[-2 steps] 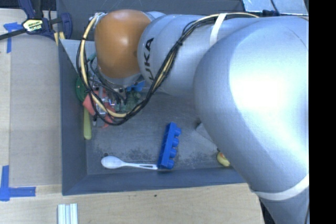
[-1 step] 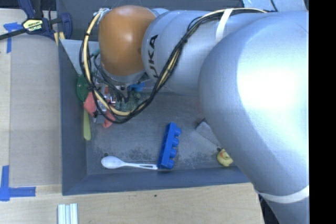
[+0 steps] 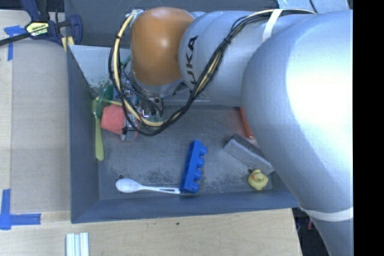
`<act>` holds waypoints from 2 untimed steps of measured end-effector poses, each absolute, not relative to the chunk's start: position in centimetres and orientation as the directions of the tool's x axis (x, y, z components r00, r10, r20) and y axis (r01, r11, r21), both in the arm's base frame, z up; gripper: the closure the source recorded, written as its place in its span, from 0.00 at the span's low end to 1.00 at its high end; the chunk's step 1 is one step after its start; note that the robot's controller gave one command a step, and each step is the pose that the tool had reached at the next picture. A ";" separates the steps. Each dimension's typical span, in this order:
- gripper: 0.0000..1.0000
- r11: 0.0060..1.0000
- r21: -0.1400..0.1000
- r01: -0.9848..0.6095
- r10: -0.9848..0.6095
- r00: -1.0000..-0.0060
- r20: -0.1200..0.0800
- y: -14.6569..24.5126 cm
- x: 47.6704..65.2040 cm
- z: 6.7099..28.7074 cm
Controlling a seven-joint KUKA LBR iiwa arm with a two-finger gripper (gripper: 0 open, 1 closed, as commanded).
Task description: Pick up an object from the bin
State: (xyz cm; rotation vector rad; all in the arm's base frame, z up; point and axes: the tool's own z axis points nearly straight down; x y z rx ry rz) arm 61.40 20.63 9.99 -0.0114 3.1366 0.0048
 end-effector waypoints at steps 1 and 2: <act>0.00 0.998 0.007 0.064 0.064 -0.998 0.010 21.2 60.9 8.0; 1.00 0.998 0.009 -0.065 -0.065 -0.998 -0.014 20.2 61.0 7.2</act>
Offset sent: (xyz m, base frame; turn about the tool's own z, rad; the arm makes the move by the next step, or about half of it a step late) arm -0.0064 -0.0054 -0.0299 -0.0576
